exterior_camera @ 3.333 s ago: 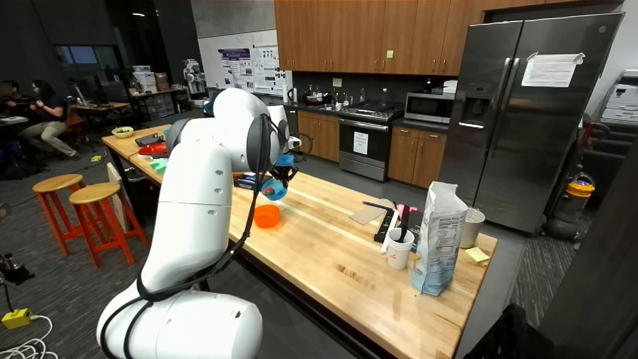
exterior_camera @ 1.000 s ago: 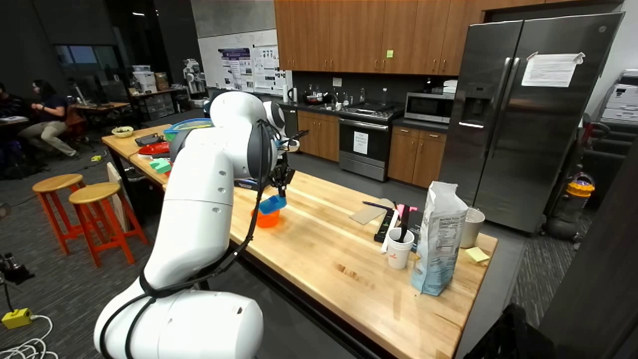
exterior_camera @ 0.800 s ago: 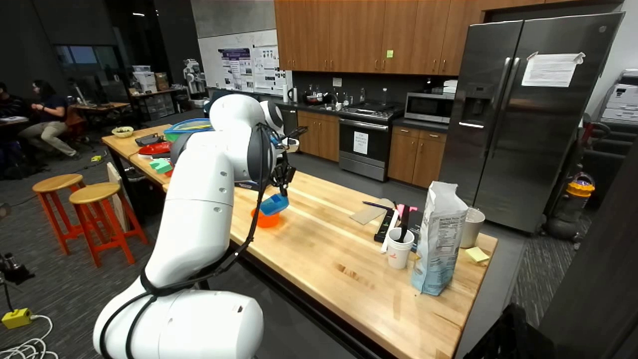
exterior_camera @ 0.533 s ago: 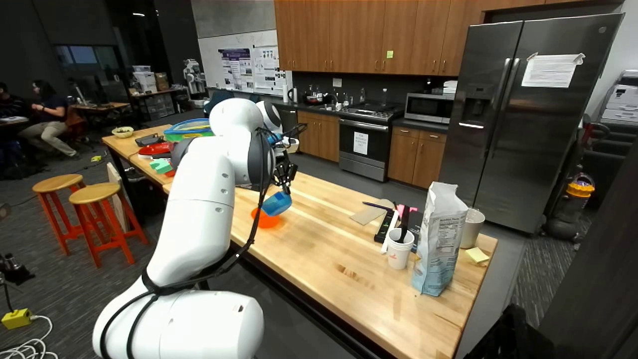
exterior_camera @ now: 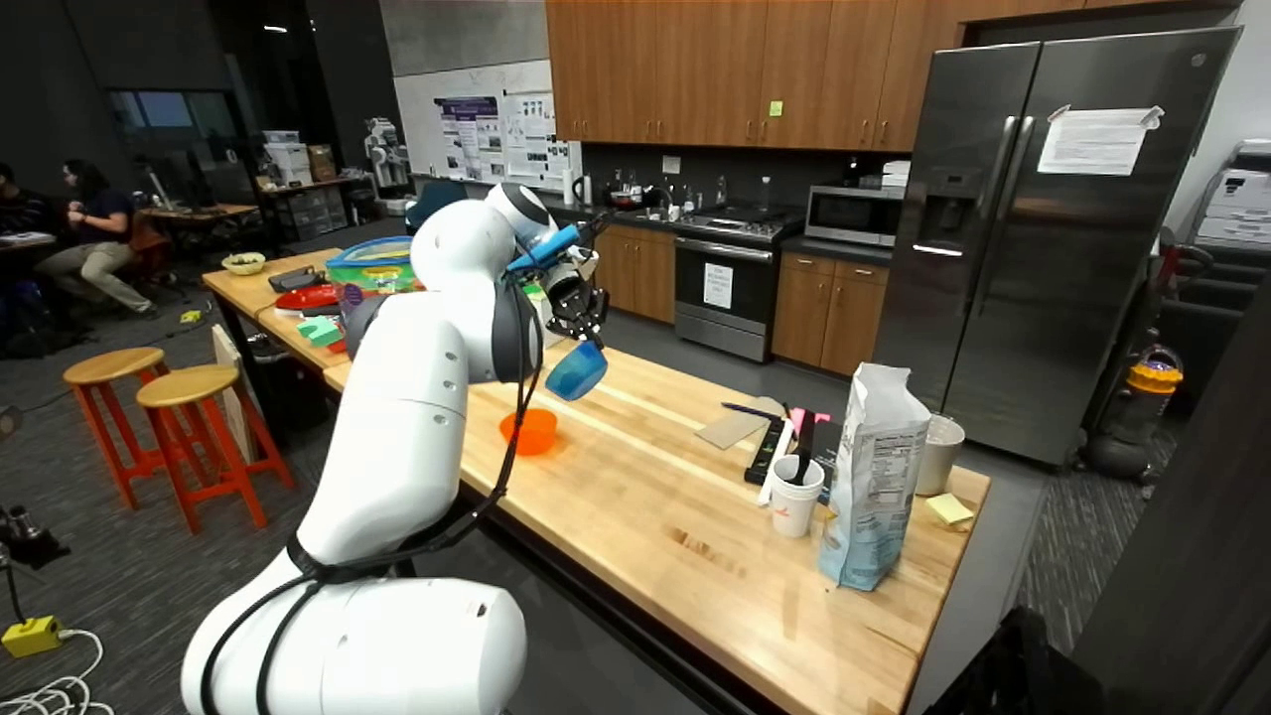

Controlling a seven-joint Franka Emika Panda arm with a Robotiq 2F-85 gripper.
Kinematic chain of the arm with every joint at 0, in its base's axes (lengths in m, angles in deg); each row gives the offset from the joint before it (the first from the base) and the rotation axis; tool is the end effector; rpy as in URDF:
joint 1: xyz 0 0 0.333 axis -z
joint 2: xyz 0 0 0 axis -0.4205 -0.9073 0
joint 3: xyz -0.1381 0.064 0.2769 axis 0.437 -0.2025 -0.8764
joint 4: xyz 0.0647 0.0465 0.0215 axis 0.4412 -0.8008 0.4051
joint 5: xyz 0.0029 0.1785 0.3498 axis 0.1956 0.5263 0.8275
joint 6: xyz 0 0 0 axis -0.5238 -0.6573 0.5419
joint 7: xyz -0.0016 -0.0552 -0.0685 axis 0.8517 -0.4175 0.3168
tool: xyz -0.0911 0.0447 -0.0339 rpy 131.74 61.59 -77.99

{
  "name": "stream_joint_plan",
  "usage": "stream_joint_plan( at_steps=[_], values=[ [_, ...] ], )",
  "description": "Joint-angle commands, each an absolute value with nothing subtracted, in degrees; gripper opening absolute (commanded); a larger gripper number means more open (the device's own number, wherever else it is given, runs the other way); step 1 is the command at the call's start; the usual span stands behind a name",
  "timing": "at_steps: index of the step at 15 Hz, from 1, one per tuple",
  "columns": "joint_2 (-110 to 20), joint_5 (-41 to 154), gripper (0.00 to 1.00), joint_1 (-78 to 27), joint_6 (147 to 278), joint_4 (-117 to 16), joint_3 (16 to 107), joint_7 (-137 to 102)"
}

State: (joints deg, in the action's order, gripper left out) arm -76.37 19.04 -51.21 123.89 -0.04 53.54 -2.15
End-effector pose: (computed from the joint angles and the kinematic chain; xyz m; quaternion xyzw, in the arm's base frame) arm 0.6255 0.2361 0.4624 0.8699 0.1834 -0.2991 0.3467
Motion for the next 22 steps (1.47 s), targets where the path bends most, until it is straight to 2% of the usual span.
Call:
stream_joint_plan(
  at_steps=[1,5,11,18,19,20,22],
  values=[
    [-81.41,16.22,0.01,-51.74,122.85,8.93,54.31,6.93],
    [-84.23,22.23,0.01,-50.18,121.86,13.10,52.22,7.82],
    [-86.39,43.98,0.01,-48.31,120.04,18.02,51.23,0.67],
    [-91.37,65.78,0.01,-41.61,118.07,23.05,48.04,-14.13],
    [-89.16,68.50,0.01,-40.10,120.83,17.54,47.12,-16.90],
    [-93.15,71.51,0.01,-39.52,119.14,22.87,46.73,-19.74],
    [-95.24,77.32,0.01,-37.72,121.02,22.41,45.22,-25.85]
  ],
)
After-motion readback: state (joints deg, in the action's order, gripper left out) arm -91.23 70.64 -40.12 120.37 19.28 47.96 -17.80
